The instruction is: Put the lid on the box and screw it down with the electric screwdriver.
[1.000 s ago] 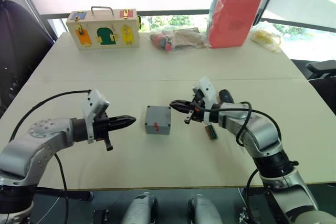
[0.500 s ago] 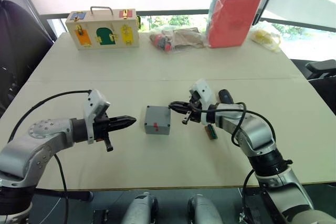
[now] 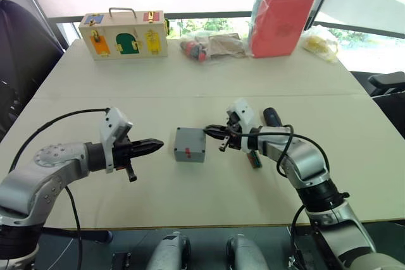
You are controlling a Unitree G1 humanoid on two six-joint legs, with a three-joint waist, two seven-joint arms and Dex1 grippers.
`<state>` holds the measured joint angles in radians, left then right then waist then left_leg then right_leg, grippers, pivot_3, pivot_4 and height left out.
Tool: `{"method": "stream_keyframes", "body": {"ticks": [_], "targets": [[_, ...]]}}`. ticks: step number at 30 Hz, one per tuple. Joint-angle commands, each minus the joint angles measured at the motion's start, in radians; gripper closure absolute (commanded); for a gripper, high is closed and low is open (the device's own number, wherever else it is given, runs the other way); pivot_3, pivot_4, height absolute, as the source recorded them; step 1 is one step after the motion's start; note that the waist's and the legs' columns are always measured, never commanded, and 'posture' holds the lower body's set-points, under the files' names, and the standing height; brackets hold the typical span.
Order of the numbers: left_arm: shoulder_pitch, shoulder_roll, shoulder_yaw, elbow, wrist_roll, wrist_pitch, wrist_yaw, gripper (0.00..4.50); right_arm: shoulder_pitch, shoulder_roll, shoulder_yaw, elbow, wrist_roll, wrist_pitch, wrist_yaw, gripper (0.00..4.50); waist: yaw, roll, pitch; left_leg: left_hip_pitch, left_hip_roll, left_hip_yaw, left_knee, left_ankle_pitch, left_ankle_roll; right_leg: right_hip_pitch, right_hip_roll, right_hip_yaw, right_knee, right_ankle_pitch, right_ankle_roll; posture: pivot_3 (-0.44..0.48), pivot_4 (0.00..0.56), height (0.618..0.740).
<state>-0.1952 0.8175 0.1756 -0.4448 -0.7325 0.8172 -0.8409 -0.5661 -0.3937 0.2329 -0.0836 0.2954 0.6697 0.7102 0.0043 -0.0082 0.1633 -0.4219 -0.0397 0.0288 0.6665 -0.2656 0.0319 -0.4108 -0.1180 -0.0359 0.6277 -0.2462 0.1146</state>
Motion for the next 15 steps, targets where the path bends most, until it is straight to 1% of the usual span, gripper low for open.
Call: {"method": "stream_keyframes", "body": {"ticks": [1,2,5,7,8,11,15], "targets": [[-0.002,0.004,0.026,-0.032,-0.014,-0.009,0.007,4.5,-0.022,0.012,0.002,-0.006,-0.006,-0.015,0.009,4.4,0.0,0.0,0.0,0.0,0.0,0.0,0.0,0.0,0.0,0.0,0.0,0.0,0.0,0.0,0.0,0.0,0.15,0.74],[-0.002,0.003,0.025,-0.033,-0.014,-0.009,0.008,4.5,-0.022,0.013,0.002,-0.005,-0.008,-0.016,0.01,4.4,0.0,0.0,0.0,0.0,0.0,0.0,0.0,0.0,0.0,0.0,0.0,0.0,0.0,0.0,0.0,0.0,0.15,0.74],[-0.002,0.002,0.024,-0.032,-0.014,-0.012,0.009,4.5,-0.024,0.017,0.001,-0.001,-0.015,-0.02,0.011,3.66,0.0,0.0,0.0,0.0,0.0,0.0,0.0,0.0,0.0,0.0,0.0,0.0,0.0,0.0,0.0,0.0,0.15,0.74],[-0.005,-0.001,0.02,-0.03,-0.013,-0.016,0.01,4.5,-0.029,0.021,-0.006,0.005,-0.019,-0.025,0.006,2.92,-0.001,0.0,0.0,0.0,0.0,0.0,0.0,0.0,0.0,0.0,0.0,0.0,0.0,0.0,0.0,0.0,0.15,0.74],[-0.009,-0.003,0.017,-0.028,-0.011,-0.017,0.011,4.5,-0.033,0.022,-0.01,0.008,-0.021,-0.027,0.006,2.45,0.0,0.0,0.0,0.0,0.0,0.0,0.0,0.0,0.0,0.0,0.0,0.0,0.0,0.0,0.0,0.0,0.15,0.74],[-0.024,-0.015,0.012,-0.019,-0.015,-0.022,0.01,4.5,-0.047,0.009,-0.036,-0.007,-0.008,-0.007,0.013,1.46,0.0,0.0,0.0,0.0,0.0,0.0,0.0,0.0,0.0,0.0,0.0,0.0,0.0,0.0,0.0,0.0,0.15,0.74],[-0.054,-0.038,0.01,-0.01,-0.028,-0.021,0.013,4.5,-0.063,-0.03,-0.092,-0.061,0.035,0.059,0.021,1.46,0.003,0.0,0.0,0.0,0.0,0.0,0.0,0.0,0.0,0.0,0.0,0.0,0.0,0.0,0.0,0.0,0.15,0.74]]}}
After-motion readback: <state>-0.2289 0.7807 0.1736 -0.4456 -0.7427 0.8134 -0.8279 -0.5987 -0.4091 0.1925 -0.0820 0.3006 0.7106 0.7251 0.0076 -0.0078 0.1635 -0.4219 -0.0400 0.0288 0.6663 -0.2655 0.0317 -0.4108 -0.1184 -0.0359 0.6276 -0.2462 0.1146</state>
